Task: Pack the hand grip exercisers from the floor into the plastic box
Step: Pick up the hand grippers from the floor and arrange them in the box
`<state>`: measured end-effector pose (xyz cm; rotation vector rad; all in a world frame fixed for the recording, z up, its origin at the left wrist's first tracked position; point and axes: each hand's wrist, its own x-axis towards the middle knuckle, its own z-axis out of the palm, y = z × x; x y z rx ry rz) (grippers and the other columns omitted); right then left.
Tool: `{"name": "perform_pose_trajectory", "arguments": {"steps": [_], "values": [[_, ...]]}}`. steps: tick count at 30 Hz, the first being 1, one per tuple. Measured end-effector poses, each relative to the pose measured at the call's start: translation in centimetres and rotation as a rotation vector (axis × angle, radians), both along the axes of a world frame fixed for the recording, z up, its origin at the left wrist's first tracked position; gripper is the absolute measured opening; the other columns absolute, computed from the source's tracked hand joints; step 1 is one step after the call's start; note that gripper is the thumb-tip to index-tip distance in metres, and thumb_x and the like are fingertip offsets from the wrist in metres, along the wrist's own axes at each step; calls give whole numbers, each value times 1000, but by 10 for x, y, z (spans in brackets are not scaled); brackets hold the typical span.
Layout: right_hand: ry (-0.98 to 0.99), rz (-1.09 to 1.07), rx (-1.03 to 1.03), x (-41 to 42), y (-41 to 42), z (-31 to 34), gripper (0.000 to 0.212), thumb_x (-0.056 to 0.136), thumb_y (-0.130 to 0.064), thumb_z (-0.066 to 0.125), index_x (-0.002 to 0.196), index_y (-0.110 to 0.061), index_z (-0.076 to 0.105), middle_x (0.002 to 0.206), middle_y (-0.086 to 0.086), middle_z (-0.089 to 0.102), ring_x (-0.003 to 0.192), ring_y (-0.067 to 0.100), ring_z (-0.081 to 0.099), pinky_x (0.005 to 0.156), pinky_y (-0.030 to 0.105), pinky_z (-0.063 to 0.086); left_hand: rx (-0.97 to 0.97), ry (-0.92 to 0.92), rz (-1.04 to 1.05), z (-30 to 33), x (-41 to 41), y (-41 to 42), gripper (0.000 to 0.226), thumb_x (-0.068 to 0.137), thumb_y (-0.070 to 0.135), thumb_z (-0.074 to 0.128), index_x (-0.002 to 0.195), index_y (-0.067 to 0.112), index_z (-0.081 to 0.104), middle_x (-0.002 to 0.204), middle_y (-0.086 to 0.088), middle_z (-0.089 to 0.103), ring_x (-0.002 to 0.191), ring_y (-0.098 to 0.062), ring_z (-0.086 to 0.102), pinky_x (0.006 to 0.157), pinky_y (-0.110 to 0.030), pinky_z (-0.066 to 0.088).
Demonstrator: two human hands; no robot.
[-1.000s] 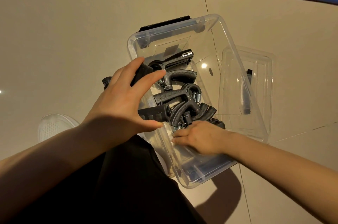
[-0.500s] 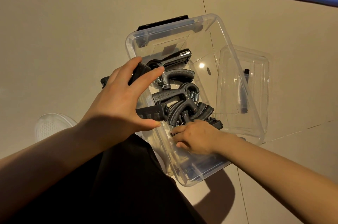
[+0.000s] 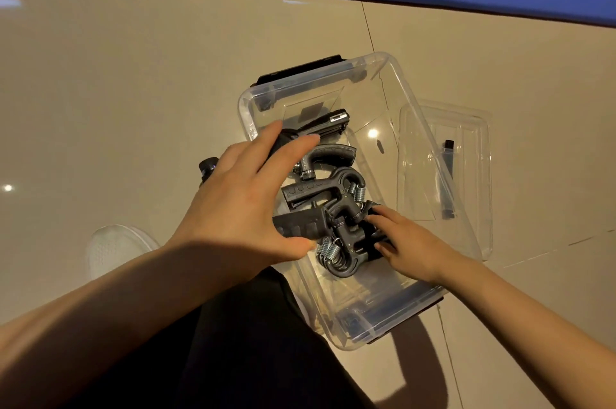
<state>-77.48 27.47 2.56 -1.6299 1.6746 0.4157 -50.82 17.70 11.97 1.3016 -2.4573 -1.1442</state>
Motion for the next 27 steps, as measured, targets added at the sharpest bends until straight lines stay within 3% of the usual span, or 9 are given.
{"name": "perform_pose_trajectory", "arguments": {"steps": [2, 5, 10, 13, 17, 20, 23, 25, 27], "values": [[-21, -49, -28, 1, -1, 4, 57, 92, -16, 54, 145, -15, 32, 153, 3, 25, 136, 20, 33, 106, 17, 22, -5, -12, -71, 13, -9, 6, 111, 56, 53, 78, 139, 55, 4, 155, 14, 3, 131, -9, 14, 99, -25, 18], [-37, -127, -216, 7, -5, 19, 52, 91, -14, 54, 141, -19, 39, 142, 3, 43, 125, 20, 46, 101, 28, 38, -257, 24, -192, 23, -25, 15, 108, 52, 49, 83, 142, 35, 24, 152, -7, 26, 124, -21, 32, 95, -38, 28], [-717, -594, -316, 44, -28, 81, 34, 87, -32, 60, 121, -32, 57, 115, -9, 65, 111, 8, 59, 94, 23, 48, -248, 176, -164, 20, -26, 8, 99, 57, 44, 78, 141, 36, 28, 154, -3, 14, 132, -20, 26, 96, -35, 35], [-896, -658, -400, 59, -36, 109, 40, 80, -45, 61, 116, -26, 63, 113, -3, 66, 108, 14, 62, 89, 23, 50, -159, 242, -64, 30, -27, -2, 95, 63, 46, 69, 142, 44, 17, 156, 4, 11, 135, -18, 30, 96, -34, 39], [-1026, -719, -369, 59, -35, 131, 45, 73, -50, 72, 110, -25, 66, 107, 7, 69, 103, 23, 65, 81, 29, 54, -227, 195, -97, 25, -45, -10, 101, 64, 53, 67, 146, 37, 10, 153, -10, 24, 128, -28, 39, 96, -44, 40], [-895, -723, -397, 54, -32, 129, 24, 71, -33, 77, 93, -24, 72, 97, 6, 71, 93, 22, 68, 78, 28, 55, -170, 177, -120, 15, -50, -11, 105, 66, 64, 68, 146, 39, 5, 154, -11, 23, 130, -29, 36, 100, -43, 36], [-808, -813, -398, 35, -29, 126, 22, 69, -29, 74, 89, -19, 73, 92, 7, 71, 85, 19, 68, 72, 25, 56, -289, 71, -188, -6, -34, -12, 104, 66, 82, 49, 148, 37, 2, 157, -7, 13, 140, -30, 22, 108, -45, 21], [-550, -739, -444, 15, -28, 126, 21, 73, -31, 70, 91, -21, 72, 90, 0, 71, 82, 14, 67, 71, 22, 54, -302, -66, -163, -24, -16, -11, 102, 66, 89, 33, 149, 38, 4, 158, -4, 4, 143, -32, 6, 111, -50, 7], [-133, -452, -457, -2, -25, 117, 18, 81, -23, 68, 99, -23, 69, 94, -7, 69, 86, 9, 64, 75, 18, 46, -295, -198, -165, -43, 2, -8, 99, 67, 92, 21, 149, 38, 9, 158, -4, 4, 143, -34, -4, 110, -60, 4]]}}
